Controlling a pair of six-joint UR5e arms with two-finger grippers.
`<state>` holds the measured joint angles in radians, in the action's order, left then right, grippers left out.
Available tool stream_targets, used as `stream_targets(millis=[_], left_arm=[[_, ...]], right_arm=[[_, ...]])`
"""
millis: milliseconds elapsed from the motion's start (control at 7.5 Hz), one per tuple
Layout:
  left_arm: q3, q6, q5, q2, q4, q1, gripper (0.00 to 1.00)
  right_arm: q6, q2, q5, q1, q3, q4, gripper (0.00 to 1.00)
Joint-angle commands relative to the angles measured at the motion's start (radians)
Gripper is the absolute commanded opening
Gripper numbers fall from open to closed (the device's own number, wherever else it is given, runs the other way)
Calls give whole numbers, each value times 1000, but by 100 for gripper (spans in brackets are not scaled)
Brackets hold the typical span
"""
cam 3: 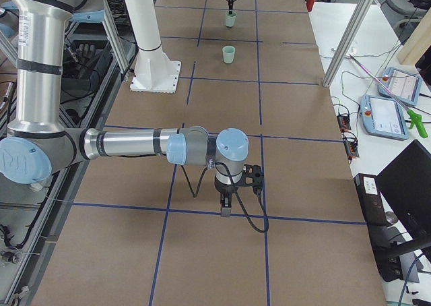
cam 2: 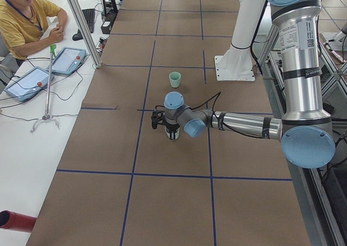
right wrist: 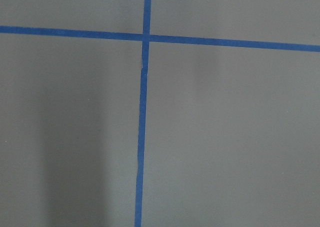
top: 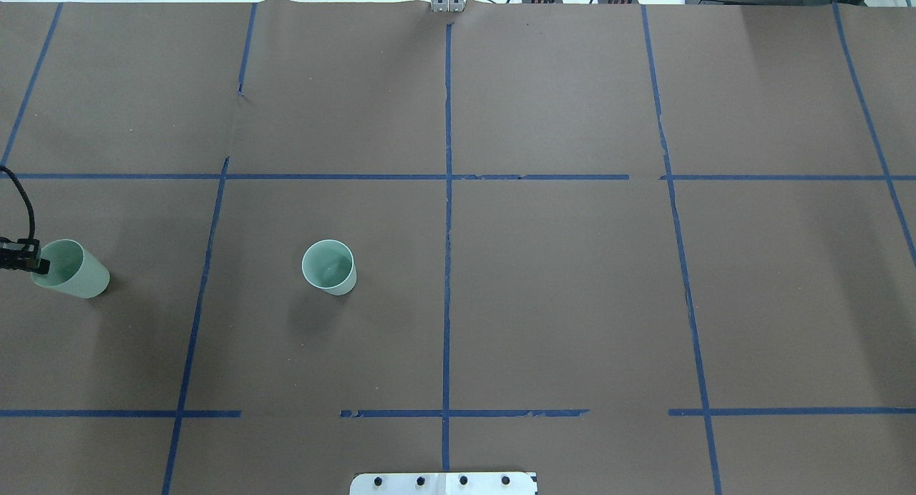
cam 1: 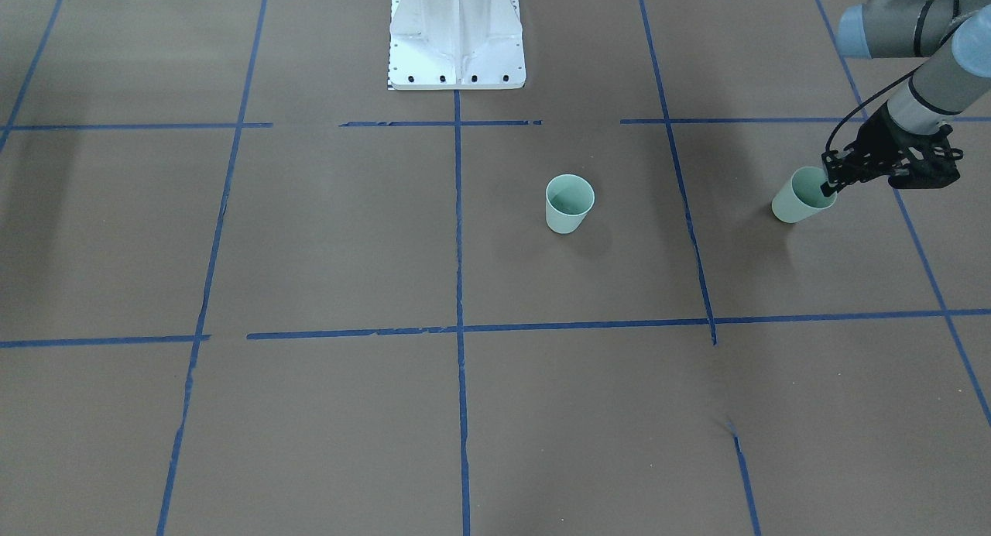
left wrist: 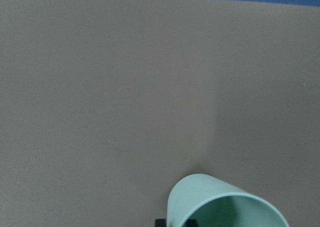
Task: Stack cups
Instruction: 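Lower the left gripper around the outer pale green cup and grasp it, then carry the held cup with the left gripper over the other green cup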
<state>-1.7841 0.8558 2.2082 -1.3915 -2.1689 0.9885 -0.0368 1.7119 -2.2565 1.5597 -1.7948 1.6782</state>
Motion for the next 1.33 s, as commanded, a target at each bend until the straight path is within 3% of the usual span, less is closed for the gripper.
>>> stream_targets(millis=[0, 133, 267, 533, 667, 1067, 1200], left_arm=[[-102, 3, 1, -16, 85, 15, 0], [-201, 35, -1, -49, 250, 27, 0], [-259, 157, -14, -152, 385, 29, 0], [-276, 387, -44, -347, 504, -51, 0], [-276, 510, -120, -413, 511, -124, 0], [-268, 672, -203, -613, 777, -282, 0], [-262, 715, -203, -629, 790, -321, 0]], right_arm=[[0, 0, 0, -1, 0, 0, 100], [0, 0, 0, 0, 0, 0, 100], [0, 0, 0, 0, 0, 0, 100], [0, 0, 0, 0, 0, 0, 100], [0, 0, 0, -1, 0, 0, 100], [0, 0, 0, 0, 0, 0, 100], [0, 0, 0, 0, 0, 0, 100]])
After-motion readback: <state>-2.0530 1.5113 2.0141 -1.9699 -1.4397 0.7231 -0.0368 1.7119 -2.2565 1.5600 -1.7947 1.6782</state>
